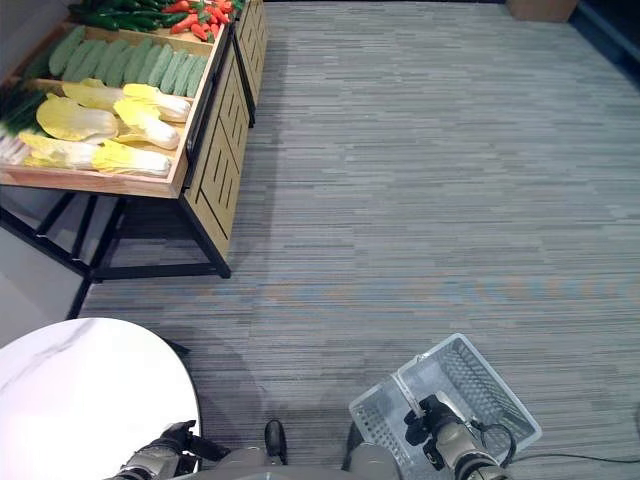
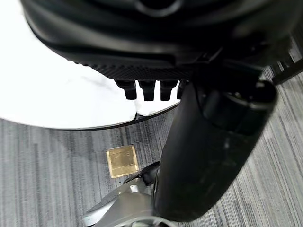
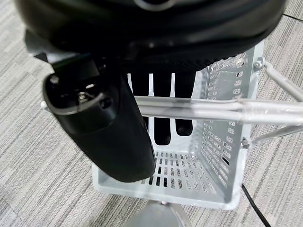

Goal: Get the vegetables into the basket

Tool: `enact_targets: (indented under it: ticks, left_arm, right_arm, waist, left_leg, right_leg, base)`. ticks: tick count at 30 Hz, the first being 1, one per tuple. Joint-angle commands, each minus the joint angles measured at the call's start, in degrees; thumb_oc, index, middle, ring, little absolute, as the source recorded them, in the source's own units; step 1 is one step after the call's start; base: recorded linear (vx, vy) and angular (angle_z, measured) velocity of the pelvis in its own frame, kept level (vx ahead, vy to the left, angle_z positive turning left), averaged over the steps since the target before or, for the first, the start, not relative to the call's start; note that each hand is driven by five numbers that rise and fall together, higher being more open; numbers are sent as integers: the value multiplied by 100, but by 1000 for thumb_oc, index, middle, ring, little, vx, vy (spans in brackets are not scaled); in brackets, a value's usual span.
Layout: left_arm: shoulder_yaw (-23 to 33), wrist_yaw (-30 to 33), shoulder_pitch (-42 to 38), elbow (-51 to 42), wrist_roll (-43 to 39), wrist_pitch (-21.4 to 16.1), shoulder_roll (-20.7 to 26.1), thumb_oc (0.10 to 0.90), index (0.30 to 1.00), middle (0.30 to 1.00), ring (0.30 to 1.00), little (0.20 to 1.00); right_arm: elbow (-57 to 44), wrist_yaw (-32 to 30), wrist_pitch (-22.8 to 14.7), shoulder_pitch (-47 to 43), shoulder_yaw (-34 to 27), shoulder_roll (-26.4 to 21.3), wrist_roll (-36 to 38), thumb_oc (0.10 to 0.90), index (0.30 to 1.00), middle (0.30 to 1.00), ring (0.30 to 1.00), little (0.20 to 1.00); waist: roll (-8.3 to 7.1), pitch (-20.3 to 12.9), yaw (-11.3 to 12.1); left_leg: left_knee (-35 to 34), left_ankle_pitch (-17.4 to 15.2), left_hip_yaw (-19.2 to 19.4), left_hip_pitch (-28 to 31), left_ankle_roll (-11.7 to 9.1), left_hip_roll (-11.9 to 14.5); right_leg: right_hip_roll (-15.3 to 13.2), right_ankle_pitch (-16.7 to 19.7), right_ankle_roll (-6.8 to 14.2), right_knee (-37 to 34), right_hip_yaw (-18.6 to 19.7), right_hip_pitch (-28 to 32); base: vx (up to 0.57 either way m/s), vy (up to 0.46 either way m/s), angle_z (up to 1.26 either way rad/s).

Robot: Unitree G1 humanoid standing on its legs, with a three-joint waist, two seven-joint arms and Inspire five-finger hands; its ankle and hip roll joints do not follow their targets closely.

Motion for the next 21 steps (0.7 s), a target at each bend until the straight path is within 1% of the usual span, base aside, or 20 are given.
enact_targets:
  ticks: [1,6,11,15,16,17,21]
  left_arm:
    - [115,106,-347,280,81,83,35,900,1000,1000,1000,1000]
    - [72,123,-318,321,171,103,-4,900,1000,1000,1000,1000]
    - [86,153,-267,375,173,102,-28,900,1000,1000,1000,1000]
    - [108,167,-226,405,144,68,-17,900,1000,1000,1000,1000]
    - [118,156,-222,415,145,73,-11,900,1000,1000,1000,1000]
    - [137,159,-210,415,119,56,-1,900,1000,1000,1000,1000]
    - [216,180,-178,371,26,28,5,900,1000,1000,1000,1000]
  right_arm:
    - [-230,-44,-147,-315,173,25,41,400,300,300,300,300]
    - [-219,-75,-124,-195,139,13,77,400,300,300,300,300]
    - [45,-43,-132,-155,164,63,27,400,300,300,300,300]
    - [248,-35,-137,-126,94,110,65,400,300,300,300,300]
    - [272,-32,-133,-118,69,116,75,400,300,300,300,300]
    - [289,-42,-137,-107,15,137,136,400,300,300,300,300]
    - [272,-65,-148,-79,-84,140,220,400,300,300,300,300]
  waist:
    - [-183,219,106]
    - [-222,185,41]
    - [-230,151,31]
    - [-229,142,25]
    - [-226,148,26]
    - [-214,166,36]
    - [-205,196,57]
  left_leg:
    - [7,-630,-437,74,169,-406]
    - [7,-629,-530,141,111,-370]
    - [7,-675,-524,233,106,-362]
    - [7,-735,-502,285,153,-392]
    - [7,-748,-488,289,174,-403]
    - [7,-780,-448,280,217,-430]
    - [7,-821,-404,272,277,-466]
  right_leg:
    - [-115,-777,338,590,45,155]
    - [-86,-848,284,450,-48,299]
    - [-71,-835,290,307,-14,447]
    - [-104,-798,344,333,51,463]
    - [-118,-766,370,362,76,438]
    - [-147,-677,440,425,157,364]
    - [-187,-563,516,547,236,255]
  base:
    - [26,-132,4]
    - [31,-88,20]
    - [44,-6,7]
    - [39,69,-2]
    - [25,171,-7]
    - [13,139,-7]
    - [18,142,-20]
